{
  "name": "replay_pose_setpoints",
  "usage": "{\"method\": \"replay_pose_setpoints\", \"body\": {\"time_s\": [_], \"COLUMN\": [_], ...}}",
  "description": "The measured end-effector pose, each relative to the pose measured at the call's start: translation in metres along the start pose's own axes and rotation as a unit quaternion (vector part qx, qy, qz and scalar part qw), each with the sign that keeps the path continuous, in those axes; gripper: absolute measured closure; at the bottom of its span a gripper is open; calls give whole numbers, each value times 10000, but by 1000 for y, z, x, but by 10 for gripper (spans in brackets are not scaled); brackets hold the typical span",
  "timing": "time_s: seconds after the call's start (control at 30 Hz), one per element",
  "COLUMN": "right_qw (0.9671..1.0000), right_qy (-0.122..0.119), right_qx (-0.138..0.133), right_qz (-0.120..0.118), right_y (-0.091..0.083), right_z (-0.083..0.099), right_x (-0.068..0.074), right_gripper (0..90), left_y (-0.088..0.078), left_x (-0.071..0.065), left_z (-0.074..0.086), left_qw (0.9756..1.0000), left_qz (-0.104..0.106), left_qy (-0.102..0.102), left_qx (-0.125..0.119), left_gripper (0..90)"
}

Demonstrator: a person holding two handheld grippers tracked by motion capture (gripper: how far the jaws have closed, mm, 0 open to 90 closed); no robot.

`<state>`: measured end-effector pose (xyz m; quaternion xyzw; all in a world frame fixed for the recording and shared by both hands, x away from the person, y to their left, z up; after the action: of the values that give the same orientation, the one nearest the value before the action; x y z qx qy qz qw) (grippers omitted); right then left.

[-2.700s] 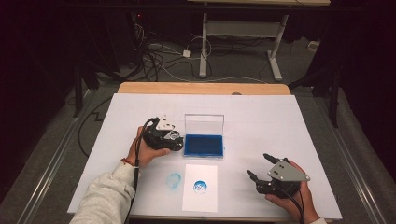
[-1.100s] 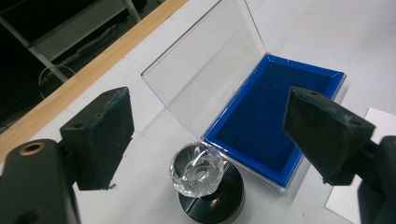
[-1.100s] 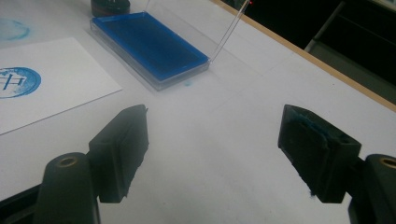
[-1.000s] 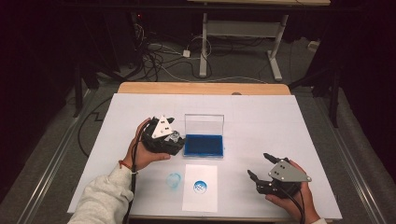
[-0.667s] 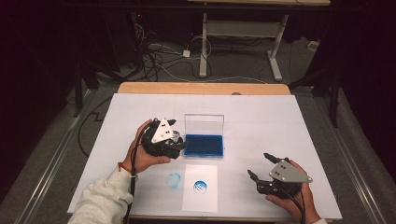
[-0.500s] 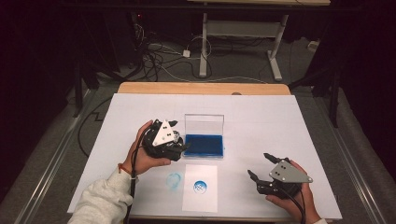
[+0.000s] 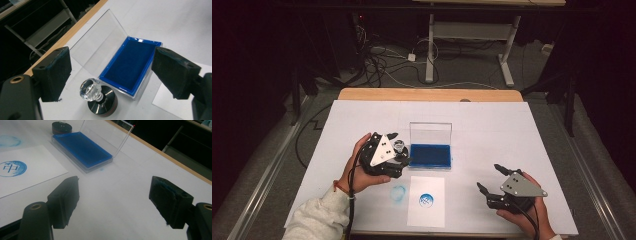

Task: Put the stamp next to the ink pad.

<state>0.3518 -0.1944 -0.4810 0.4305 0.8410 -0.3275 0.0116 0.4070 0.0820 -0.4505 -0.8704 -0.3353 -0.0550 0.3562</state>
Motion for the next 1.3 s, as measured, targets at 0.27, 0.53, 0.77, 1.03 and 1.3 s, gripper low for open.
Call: {"method": "replay_pose_setpoints", "body": {"time_s": [0.27,0.53,0.77,1.03,1.3], "right_qw": [10000,10000,10000,10000,10000], "right_qy": [-13,-26,-16,-32,-10], "right_qx": [-9,-12,-1,-65,-66], "right_qz": [-24,-38,-39,-28,-16], "right_y": [0,0,0,0,0], "right_z": [-1,-1,-1,-3,-3], "right_x": [1,2,3,4,4], "right_gripper": [247,247,247,248,247], "left_y": [-7,-11,-11,-14,-20], "left_x": [-3,-6,-10,-10,-10], "left_z": [5,15,28,47,68], "left_qw": [9997,9994,9992,9989,9991], "left_qz": [-188,-300,-383,-458,-407], "left_qy": [13,19,93,11,-47], "left_qx": [-179,-177,-117,-20,98], "left_gripper": [160,161,161,161,161]}}
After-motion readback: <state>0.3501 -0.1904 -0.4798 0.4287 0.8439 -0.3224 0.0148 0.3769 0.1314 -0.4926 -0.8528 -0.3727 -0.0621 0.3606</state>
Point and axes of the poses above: each handheld gripper's, and its own axes: y roughly forward along the jaws, z roughly out of its underside, x roughly to its left, the point moved 10 cm from there along y, roughly forward along the jaws, and after that the axes turned 7 degrees about x, right-handed, at the moved point
